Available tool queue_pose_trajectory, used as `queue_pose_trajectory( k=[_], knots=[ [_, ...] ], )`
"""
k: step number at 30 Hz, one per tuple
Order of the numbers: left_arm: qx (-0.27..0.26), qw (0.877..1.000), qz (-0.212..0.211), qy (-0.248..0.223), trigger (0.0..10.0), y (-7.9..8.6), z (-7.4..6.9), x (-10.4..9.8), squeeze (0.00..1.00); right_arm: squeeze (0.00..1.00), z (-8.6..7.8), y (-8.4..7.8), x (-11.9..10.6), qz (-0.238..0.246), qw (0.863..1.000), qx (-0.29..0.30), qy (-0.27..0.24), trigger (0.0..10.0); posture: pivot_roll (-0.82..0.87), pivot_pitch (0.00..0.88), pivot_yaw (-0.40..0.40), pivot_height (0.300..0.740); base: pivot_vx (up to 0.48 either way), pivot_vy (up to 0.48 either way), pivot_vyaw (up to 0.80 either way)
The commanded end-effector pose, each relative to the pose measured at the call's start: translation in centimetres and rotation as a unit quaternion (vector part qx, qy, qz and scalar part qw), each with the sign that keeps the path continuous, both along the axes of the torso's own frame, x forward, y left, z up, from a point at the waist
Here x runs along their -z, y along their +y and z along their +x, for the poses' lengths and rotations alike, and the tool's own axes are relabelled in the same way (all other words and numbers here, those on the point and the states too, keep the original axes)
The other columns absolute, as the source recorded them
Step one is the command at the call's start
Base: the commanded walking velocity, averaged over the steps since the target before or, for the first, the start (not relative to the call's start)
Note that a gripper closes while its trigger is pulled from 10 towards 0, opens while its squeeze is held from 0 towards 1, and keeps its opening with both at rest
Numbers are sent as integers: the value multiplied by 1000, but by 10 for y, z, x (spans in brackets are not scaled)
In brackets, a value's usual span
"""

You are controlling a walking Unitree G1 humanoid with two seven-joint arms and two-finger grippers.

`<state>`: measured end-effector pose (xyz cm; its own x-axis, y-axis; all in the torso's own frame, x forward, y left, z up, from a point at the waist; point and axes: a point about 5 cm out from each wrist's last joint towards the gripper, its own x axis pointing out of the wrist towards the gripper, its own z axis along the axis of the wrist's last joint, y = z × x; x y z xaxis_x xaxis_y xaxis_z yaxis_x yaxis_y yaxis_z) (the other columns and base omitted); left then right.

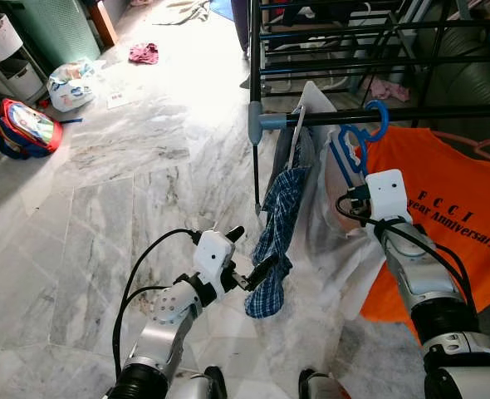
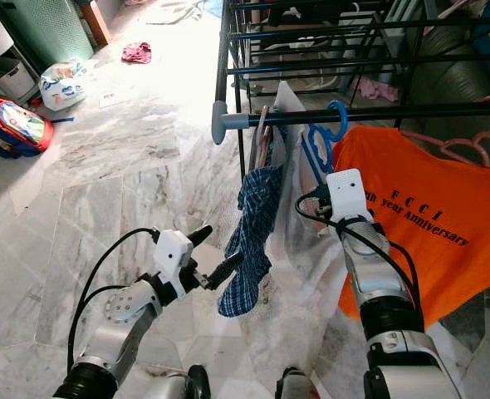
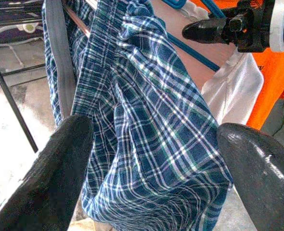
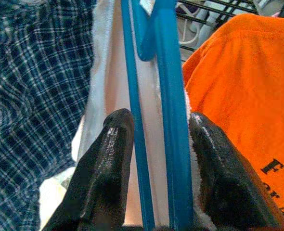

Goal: Hang hanger

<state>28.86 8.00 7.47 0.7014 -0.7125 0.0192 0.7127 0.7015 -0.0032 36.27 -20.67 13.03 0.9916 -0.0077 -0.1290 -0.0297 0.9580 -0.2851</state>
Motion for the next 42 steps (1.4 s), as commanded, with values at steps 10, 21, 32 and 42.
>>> queue_pose_trajectory(
  k=[10,21,32,42],
  knots=[
    [1,1000,12,6,10000,2,-2,4,0,0,-4,-6,0,-2,999,34,-27,0,-51,220,109,740,0,0,0],
    [1,1000,15,5,10000,2,0,3,0,0,-9,-14,-16,-12,993,79,-85,0,-49,213,115,740,0,0,0],
    [-7,1000,17,4,10000,1,1,6,0,0,-47,-20,-16,-23,989,98,-111,0,-102,215,115,740,0,0,0],
    [-26,999,9,-20,10000,-8,12,-6,0,0,-89,-17,10,-26,989,122,-76,0,-143,211,113,740,0,0,0]
  ],
)
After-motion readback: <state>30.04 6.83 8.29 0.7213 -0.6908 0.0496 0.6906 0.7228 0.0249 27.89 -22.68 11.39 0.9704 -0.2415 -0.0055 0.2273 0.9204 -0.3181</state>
